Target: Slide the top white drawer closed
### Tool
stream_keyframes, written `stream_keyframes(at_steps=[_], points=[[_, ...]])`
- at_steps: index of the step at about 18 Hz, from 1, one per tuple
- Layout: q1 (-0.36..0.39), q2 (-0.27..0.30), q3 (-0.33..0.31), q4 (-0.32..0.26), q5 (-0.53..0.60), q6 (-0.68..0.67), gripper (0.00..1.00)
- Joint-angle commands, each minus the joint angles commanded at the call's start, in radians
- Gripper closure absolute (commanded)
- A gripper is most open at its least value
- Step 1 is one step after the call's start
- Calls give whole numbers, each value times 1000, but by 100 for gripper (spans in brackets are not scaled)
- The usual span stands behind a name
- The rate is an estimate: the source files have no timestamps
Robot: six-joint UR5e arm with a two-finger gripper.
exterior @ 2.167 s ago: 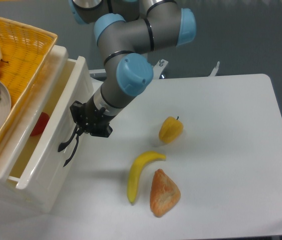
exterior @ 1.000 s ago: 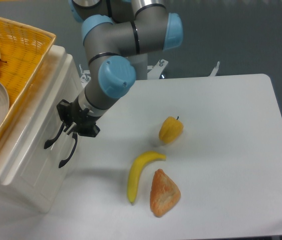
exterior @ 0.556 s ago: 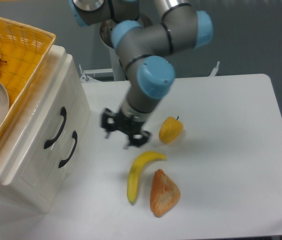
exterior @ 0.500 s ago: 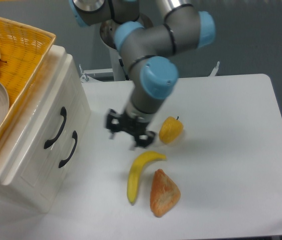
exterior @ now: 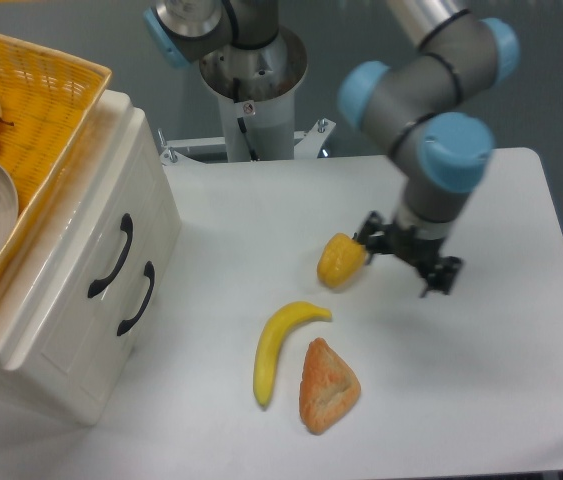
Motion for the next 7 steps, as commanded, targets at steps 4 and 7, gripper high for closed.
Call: stream_keyframes(at_steps=[4,7], points=[[25,-44,14,43,31,209,0],[28,-78,38,46,34,257,0]])
